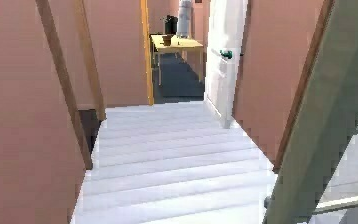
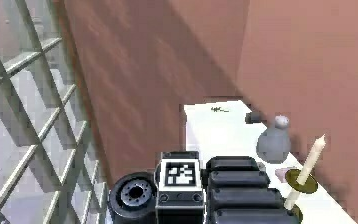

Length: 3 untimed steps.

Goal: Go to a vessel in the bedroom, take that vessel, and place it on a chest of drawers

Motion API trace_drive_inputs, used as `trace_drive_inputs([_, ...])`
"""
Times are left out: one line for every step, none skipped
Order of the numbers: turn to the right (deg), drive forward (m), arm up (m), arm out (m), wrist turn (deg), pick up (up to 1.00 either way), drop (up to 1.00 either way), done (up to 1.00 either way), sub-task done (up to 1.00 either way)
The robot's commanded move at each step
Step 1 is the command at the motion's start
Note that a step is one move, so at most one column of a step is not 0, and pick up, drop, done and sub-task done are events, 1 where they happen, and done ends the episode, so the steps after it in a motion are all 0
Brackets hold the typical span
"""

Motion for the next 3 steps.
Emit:
trace_drive_inputs([-45.0,0.0,0.0,0.0,0.0,0.0,0.0,0.0,0.0])
trace_drive_inputs([-45.0,0.0,0.0,0.0,0.0,0.0,0.0,0.0,0.0])
trace_drive_inputs([-45.0,0.0,0.0,0.0,0.0,0.0,0.0,0.0,0.0])
